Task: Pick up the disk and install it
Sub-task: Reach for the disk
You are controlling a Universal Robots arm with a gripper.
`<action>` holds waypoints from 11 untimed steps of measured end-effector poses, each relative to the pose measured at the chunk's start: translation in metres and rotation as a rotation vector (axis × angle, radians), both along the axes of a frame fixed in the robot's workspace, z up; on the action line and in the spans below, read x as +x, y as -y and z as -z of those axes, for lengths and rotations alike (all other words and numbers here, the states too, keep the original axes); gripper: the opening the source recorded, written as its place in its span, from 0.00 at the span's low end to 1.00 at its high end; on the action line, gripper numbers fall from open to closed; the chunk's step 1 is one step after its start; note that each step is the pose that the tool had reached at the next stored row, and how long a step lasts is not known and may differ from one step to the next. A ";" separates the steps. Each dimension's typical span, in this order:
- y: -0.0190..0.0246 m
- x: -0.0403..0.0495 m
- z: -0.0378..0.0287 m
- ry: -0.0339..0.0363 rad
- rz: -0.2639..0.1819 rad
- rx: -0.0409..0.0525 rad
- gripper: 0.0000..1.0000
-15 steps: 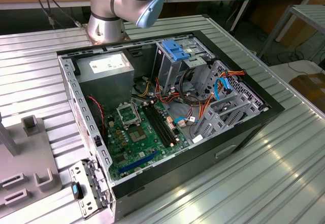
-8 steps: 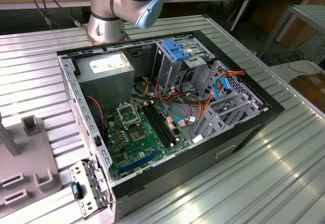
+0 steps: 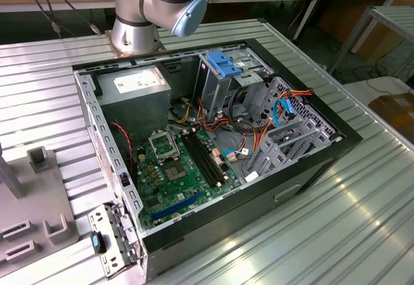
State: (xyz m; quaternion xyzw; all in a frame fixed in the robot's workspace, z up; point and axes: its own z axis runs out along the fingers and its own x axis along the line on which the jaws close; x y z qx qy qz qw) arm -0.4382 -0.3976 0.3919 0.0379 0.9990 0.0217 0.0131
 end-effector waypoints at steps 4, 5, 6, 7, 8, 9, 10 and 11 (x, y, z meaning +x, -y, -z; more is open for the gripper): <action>0.0000 -0.0060 0.0013 0.0000 0.000 -0.0003 0.11; 0.0000 -0.0065 0.0015 0.0000 0.000 -0.0006 0.11; 0.0000 -0.0069 0.0017 0.0000 0.000 -0.0009 0.11; 0.0000 -0.0073 0.0017 0.0000 0.000 -0.0010 0.11; 0.0000 -0.0075 0.0017 0.0000 0.000 -0.0010 0.11; 0.0000 -0.0081 0.0020 0.0001 0.000 -0.0010 0.11; 0.0000 -0.0091 0.0022 -0.0001 0.000 -0.0011 0.11; 0.0000 -0.0104 0.0026 0.0000 0.000 -0.0012 0.11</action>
